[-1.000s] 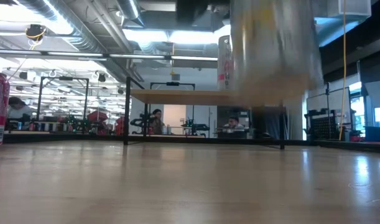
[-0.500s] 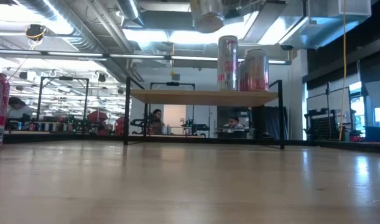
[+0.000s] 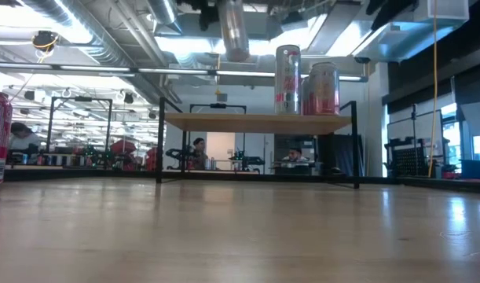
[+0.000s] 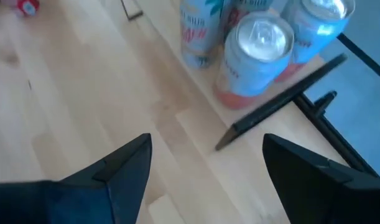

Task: Place canned beverage on shelf
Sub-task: Put the left white yellow soda can on the shelf

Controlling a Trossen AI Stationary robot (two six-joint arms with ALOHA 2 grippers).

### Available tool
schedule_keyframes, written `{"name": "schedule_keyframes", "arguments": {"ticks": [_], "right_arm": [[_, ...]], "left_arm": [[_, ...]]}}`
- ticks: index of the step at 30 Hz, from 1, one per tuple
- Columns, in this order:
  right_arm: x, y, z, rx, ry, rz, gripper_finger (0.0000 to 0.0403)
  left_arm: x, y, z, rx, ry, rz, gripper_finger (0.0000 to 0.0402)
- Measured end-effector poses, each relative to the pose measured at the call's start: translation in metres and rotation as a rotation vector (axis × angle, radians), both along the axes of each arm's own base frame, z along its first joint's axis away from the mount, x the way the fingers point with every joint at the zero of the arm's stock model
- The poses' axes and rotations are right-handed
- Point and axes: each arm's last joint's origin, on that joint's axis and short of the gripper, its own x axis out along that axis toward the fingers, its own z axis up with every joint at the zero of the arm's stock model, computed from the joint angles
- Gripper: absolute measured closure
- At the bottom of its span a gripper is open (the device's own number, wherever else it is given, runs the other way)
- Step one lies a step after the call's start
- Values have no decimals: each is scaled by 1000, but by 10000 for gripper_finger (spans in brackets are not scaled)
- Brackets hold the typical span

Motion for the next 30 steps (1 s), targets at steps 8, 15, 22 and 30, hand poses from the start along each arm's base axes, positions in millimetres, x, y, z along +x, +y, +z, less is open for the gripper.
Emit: {"name": "schedule_keyframes", "arguments": {"ticks": [8, 15, 22, 30], "right_arm": [[15, -19, -25, -16, -13, -89, 109], [17, -28, -60, 57, 81, -148, 109], [18, -33, -67, 63, 85, -166, 109], [18, -33, -67, 70, 80, -178, 109]], "left_arm": [[30, 46, -43, -21, 88, -22, 163], [46, 61, -72, 28, 148, -31, 163], [60, 69, -92, 77, 179, -50, 163], [69, 71, -103, 57, 172, -82, 157]]}}
